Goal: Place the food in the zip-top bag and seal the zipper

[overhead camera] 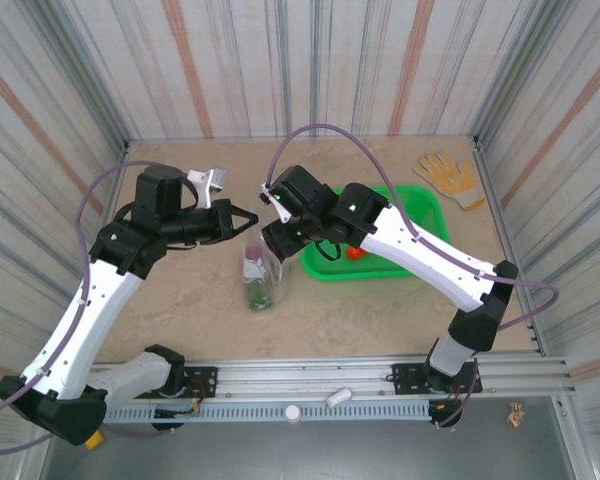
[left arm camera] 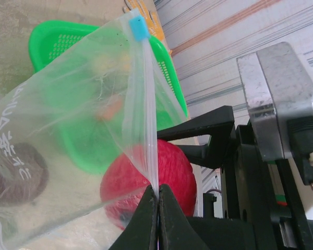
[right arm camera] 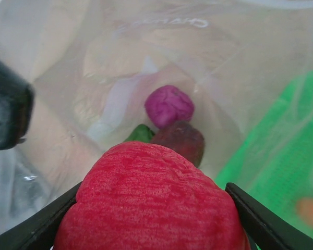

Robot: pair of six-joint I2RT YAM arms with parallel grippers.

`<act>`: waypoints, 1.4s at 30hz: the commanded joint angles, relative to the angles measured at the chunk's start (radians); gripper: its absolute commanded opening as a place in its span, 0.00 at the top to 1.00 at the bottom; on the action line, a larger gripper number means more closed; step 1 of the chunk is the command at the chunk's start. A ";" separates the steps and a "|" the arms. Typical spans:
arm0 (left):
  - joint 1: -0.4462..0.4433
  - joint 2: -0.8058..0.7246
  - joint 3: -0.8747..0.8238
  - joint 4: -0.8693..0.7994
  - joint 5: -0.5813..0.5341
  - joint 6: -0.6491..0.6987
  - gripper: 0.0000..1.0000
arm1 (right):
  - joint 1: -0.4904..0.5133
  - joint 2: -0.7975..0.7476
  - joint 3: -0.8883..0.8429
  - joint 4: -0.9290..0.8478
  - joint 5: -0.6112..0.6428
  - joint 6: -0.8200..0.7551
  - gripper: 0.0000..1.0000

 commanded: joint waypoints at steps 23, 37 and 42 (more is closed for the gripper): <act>0.002 -0.026 0.004 -0.011 -0.011 0.026 1.00 | -0.072 -0.143 -0.028 0.066 -0.047 0.030 0.18; 0.001 -0.041 0.013 -0.026 -0.018 0.040 1.00 | -0.295 -0.360 -0.297 0.150 0.104 0.076 0.22; 0.002 -0.048 0.008 -0.028 -0.019 0.041 1.00 | -0.399 -0.369 -0.458 0.179 0.125 0.085 0.22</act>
